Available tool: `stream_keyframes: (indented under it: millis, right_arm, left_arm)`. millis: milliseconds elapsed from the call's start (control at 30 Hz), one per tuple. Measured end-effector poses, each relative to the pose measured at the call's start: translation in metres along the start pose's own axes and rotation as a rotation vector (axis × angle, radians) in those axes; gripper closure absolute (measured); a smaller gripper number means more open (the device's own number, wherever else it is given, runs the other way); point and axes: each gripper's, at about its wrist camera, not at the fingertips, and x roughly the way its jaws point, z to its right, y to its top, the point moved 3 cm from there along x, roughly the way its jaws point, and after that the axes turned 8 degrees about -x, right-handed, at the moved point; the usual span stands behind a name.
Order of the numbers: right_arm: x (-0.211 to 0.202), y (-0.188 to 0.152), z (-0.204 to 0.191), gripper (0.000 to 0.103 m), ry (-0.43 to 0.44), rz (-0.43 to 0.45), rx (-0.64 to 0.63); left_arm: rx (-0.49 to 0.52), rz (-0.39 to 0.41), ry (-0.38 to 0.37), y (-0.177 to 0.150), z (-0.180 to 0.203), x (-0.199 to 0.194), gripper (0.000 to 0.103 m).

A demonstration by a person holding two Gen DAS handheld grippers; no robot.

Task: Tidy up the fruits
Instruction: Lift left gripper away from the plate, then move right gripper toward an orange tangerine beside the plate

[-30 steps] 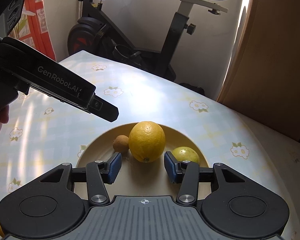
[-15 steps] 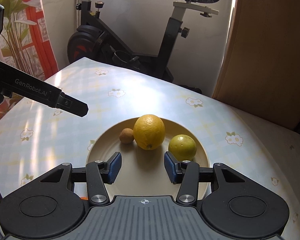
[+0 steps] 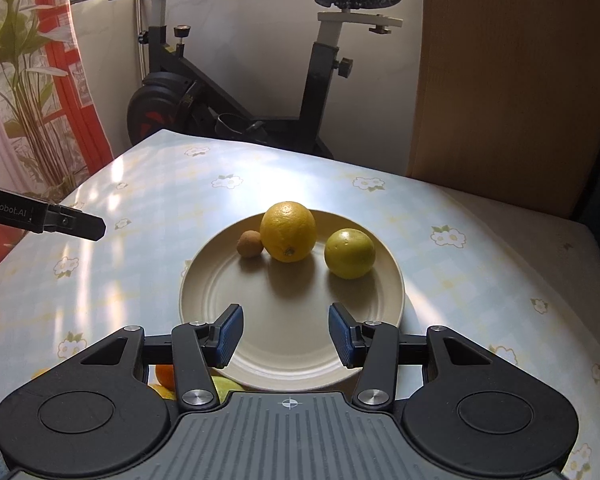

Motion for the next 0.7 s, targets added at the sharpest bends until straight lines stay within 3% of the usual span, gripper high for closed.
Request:
stream_keyframes:
  millis: [400,700]
  right_arm:
    - [-0.028,-0.041,-0.001,0.059,-0.036,0.064,0.057]
    - [-0.033,-0.064,-0.014,0.058,0.003,0.053,0.104]
  left_arm:
    - [0.007,0.056,0.041,-0.048,-0.011,-0.034,0.052]
    - [-0.003,0.056,0.047,-0.078,-0.007,-0.043,0.051]
